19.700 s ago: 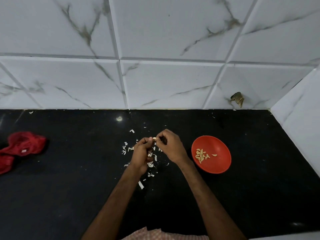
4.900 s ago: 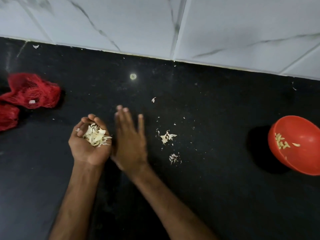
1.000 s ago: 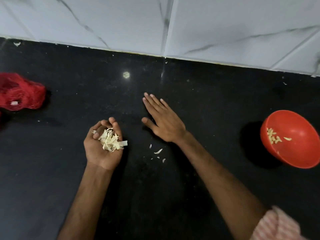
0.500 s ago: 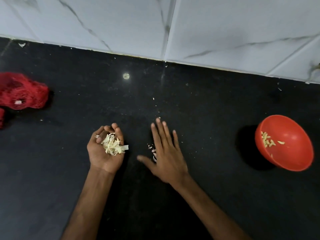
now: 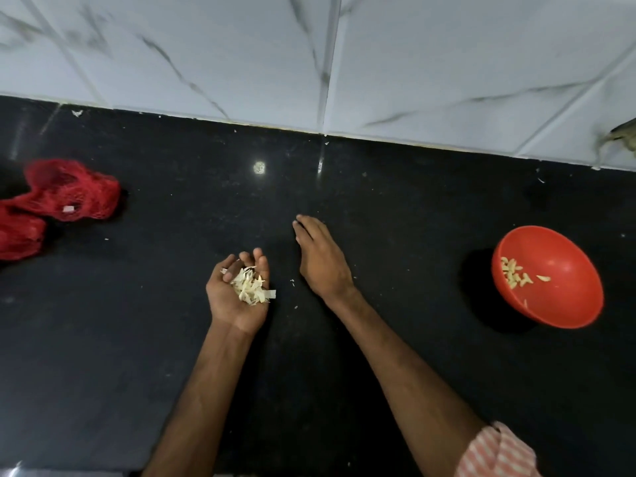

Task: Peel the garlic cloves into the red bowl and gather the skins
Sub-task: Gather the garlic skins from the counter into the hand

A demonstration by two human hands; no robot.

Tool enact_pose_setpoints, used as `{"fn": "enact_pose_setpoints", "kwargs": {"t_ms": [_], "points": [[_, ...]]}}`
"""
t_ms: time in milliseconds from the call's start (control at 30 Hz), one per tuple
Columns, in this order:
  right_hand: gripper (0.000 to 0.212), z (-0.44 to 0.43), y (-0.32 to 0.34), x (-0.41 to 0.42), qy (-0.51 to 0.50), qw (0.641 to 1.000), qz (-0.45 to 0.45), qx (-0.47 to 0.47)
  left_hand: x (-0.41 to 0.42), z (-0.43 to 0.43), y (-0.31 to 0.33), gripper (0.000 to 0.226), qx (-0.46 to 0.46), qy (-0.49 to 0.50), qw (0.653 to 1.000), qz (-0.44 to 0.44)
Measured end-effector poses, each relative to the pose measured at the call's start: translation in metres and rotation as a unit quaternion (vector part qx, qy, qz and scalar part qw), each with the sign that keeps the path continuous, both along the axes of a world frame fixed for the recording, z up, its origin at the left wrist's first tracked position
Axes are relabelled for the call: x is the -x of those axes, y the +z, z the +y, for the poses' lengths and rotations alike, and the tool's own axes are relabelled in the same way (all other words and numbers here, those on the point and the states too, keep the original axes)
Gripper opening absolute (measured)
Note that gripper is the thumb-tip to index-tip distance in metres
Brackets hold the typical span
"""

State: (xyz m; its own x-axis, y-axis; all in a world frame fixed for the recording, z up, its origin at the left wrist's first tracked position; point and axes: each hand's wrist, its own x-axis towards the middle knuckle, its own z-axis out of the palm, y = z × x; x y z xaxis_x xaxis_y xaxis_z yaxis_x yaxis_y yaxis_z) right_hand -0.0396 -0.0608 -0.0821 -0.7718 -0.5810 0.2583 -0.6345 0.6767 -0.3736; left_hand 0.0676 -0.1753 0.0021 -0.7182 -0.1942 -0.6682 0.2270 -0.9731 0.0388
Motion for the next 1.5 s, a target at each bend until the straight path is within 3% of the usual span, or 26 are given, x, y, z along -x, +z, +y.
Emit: {"fn": "enact_pose_setpoints", "kwargs": {"t_ms": [467,633,733,800,900,1000,1133,1200,1267,1367,1433,1500], "points": [[0.039,0.088,0.037,-0.061,0.032,0.997,0.035,-0.066,-0.032,0.049,-0.002,0.057,0.002,0.008,1.0,-0.011],[0.027,0.095,0.06,-0.08,-0.036,0.992,-0.064,0.104,-0.021,0.077,-0.012,0.058,0.004,-0.001,1.0,0.004],[0.025,0.073,0.075,-0.116,0.051,0.988,-0.024,0.144,-0.018,0.09,-0.014,0.047,0.035,-0.046,0.998,0.013],[0.027,0.066,0.073,-0.131,0.102,0.989,0.046,0.1,-0.018,0.093,-0.013,0.034,0.073,-0.084,0.993,0.026],[0.022,0.063,0.074,-0.129,0.099,0.987,0.107,0.061,-0.019,0.084,-0.019,0.025,0.079,-0.099,0.991,0.046],[0.041,0.052,0.079,-0.125,0.08,0.985,0.151,0.036,-0.017,0.069,-0.026,0.031,0.074,-0.125,0.987,0.064],[0.024,0.038,0.08,-0.124,0.048,0.978,0.2,0.041,-0.012,0.052,-0.016,0.04,0.08,-0.143,0.984,0.074],[0.02,0.034,0.084,-0.125,0.032,0.98,0.175,0.086,-0.01,0.045,-0.007,0.049,0.06,-0.151,0.984,0.069],[0.016,0.034,0.095,-0.126,0.0,0.981,0.105,0.164,-0.006,0.038,0.001,0.036,-0.006,-0.157,0.982,0.1],[0.027,0.049,0.108,-0.129,-0.052,0.969,0.011,0.243,0.002,0.033,0.006,0.034,-0.025,-0.153,0.983,0.097],[0.037,0.067,0.099,-0.133,-0.114,0.966,-0.042,0.228,0.011,0.03,0.009,0.035,-0.057,-0.112,0.989,0.083],[0.059,0.091,0.075,-0.142,-0.199,0.968,-0.1,0.119,0.018,0.026,0.015,0.034,-0.086,-0.079,0.99,0.082]]}}
